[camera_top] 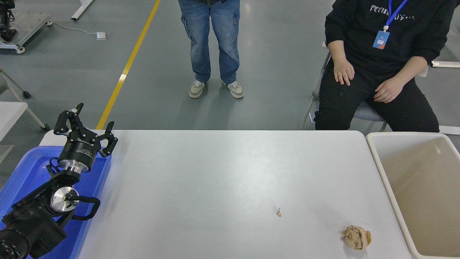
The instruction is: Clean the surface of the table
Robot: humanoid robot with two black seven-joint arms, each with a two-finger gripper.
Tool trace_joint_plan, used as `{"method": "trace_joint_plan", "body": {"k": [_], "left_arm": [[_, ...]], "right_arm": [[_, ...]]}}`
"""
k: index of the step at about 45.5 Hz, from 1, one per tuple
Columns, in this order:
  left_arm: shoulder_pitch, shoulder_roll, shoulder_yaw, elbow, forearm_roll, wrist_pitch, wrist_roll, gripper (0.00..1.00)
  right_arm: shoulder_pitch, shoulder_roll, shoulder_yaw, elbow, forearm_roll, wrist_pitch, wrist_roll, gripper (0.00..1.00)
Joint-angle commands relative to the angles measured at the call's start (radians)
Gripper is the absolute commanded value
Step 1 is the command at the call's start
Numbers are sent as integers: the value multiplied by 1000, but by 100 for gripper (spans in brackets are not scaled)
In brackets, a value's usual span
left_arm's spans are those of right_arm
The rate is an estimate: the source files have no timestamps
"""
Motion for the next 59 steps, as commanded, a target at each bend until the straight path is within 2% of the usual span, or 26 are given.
{"method": "trace_joint_plan", "body": {"k": [1, 10, 22, 44, 59], "left_arm": [[0, 1, 0, 0, 0, 0, 0, 100], [0, 0, 0, 0, 0, -1, 0, 100], [0, 0, 0, 0, 0, 0, 0, 100], [0, 0, 0, 0, 0, 0, 0, 100], [0, 1, 0, 0, 0, 0, 0, 100]], "right_arm": [[-64, 13, 57, -5, 5, -77, -151, 0], [-197, 103, 109, -7, 5, -176, -184, 0], [-302, 215, 177, -7, 5, -252, -213, 0], [-385, 338, 205, 2, 5, -278, -206, 0], [-383, 356, 191, 2, 5, -278, -206, 0]]}}
